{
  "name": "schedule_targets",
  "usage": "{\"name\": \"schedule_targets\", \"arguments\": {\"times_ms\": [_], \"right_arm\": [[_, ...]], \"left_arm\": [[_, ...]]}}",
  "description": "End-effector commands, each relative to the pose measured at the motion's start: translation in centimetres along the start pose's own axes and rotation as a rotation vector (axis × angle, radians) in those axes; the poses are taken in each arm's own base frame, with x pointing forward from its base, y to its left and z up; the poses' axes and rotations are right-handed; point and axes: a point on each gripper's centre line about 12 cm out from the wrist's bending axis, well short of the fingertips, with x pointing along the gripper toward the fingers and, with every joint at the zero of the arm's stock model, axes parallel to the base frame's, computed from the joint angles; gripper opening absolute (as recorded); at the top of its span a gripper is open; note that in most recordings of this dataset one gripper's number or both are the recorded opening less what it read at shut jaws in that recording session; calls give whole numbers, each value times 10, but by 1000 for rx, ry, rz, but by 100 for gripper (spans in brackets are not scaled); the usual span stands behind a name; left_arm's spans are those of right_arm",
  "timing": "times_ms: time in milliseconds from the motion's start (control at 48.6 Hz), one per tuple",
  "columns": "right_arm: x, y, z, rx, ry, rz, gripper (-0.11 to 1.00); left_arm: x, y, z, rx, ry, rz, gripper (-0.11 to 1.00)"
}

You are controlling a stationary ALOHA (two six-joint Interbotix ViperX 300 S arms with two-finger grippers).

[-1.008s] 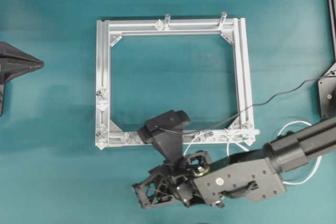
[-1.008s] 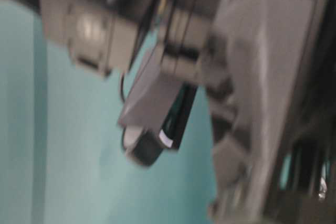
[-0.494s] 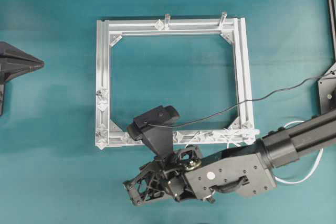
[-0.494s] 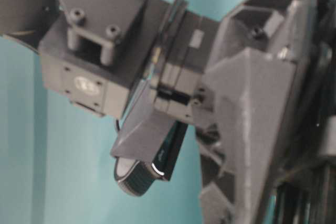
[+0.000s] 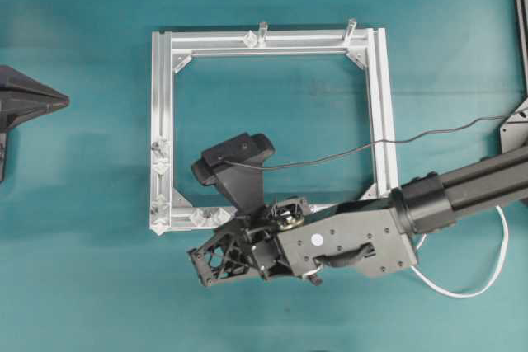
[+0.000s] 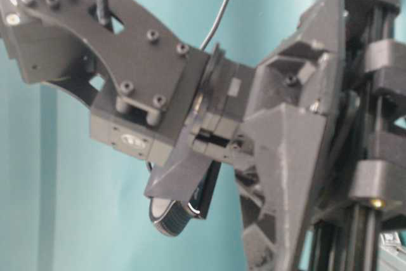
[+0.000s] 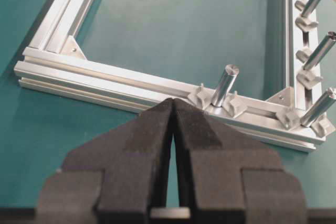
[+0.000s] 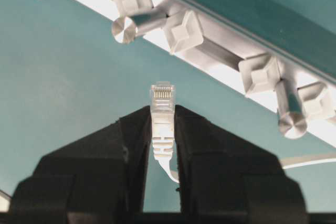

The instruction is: Move the cable alternately left and right between 8 closely spaced pins so it hooks onto each one.

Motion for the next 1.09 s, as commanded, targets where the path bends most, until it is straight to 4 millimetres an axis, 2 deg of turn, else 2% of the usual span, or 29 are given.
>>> {"name": "schedule_targets", "arguments": {"times_ms": [0, 432, 1070], "right_arm": [[-11, 6, 8, 5, -7, 28, 15], [-4, -2, 27, 27, -22, 5, 15], [-4, -3, 29, 5, -20, 1, 15]], "left_arm": [[0, -1, 3, -9, -9, -2, 3], [1, 0, 2, -12, -7, -2, 3], [1, 0, 2, -12, -9, -2, 3]]}}
